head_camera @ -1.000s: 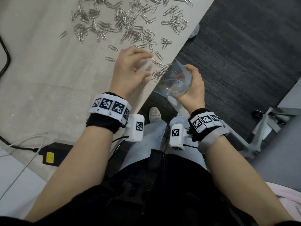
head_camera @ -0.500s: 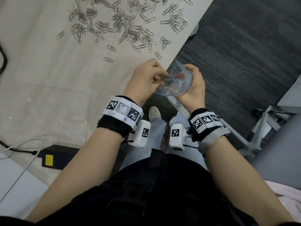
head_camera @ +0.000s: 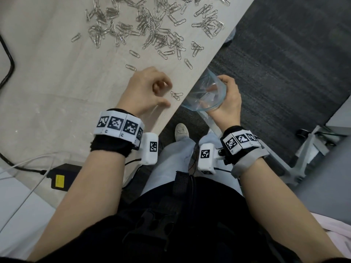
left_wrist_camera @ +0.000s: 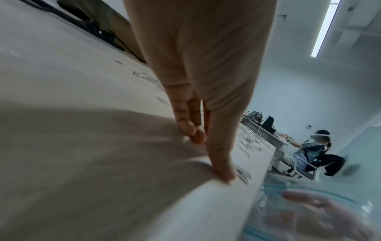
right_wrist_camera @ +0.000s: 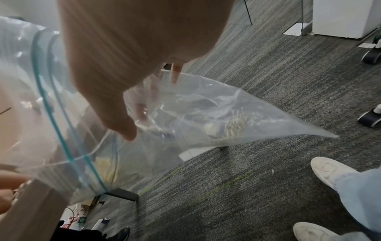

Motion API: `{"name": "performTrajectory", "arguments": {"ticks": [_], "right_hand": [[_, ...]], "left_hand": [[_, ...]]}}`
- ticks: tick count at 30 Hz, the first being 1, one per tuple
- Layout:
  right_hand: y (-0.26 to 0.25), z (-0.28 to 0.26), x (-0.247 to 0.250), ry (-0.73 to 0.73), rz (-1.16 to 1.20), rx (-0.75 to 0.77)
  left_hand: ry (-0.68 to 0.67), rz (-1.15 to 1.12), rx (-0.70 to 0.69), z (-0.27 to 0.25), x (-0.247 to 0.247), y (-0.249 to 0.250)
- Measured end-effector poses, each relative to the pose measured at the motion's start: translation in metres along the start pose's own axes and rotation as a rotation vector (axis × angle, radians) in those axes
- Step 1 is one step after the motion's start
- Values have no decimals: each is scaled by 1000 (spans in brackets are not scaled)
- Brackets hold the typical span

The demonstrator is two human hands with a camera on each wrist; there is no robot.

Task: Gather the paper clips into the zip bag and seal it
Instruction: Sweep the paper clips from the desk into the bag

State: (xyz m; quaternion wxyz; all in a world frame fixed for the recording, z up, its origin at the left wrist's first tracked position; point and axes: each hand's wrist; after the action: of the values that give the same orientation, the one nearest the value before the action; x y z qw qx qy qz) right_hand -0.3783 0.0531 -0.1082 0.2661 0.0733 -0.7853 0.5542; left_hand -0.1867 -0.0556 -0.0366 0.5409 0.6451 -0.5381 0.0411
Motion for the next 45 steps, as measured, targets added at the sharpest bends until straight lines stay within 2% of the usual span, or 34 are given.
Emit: {"name": "performTrajectory", "arguments": {"ticks": [7,12,14,17,19,23,26,30,36,38,40,43,45], "right_hand": [[-4,0,2,1,-10,1],[-6,-1,2,17,-2,22],[-3,0,2,14,3,1],[-1,3,2,18,-1,-24],[-1,4,2,20,-3,-38],[-2,6,-1,22,-9,-46],[-3,8,-2,23,-11,-50],[-5,8,-3,21,-18,-49],[-9,8,-4,33,-22,-57],[-8,8,-4,28,-19,-66],[-7,8,-4,23,-20,-73],[-7,9,-4,18,-16,-80],[-10,9,-4,15,-24,-82]], "left_hand": [[156,-67,-85,10,-34,14],[128,-217,-148,12,-44,33],[238,-293,-126,12,-33,31],[496,-238,-34,17,-5,6],[597,-183,99,23,15,-21],[564,53,483,29,51,-57],[487,71,570,38,59,-66],[345,157,513,45,50,-66],[195,136,253,32,15,-40],[232,44,148,25,9,-35],[352,-54,92,24,13,-38],[470,-160,93,35,28,-45],[490,-87,128,46,40,-49]]}}
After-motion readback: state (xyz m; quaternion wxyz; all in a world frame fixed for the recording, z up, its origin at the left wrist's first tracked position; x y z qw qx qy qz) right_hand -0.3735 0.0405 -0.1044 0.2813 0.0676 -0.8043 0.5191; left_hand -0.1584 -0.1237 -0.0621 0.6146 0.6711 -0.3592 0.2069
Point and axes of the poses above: each hand's wrist, its own z-axis towards the middle knuckle, its own x-axis out of the back of the hand, y = z × x, and after that the axes turned 5 degrees about -y, right-handed
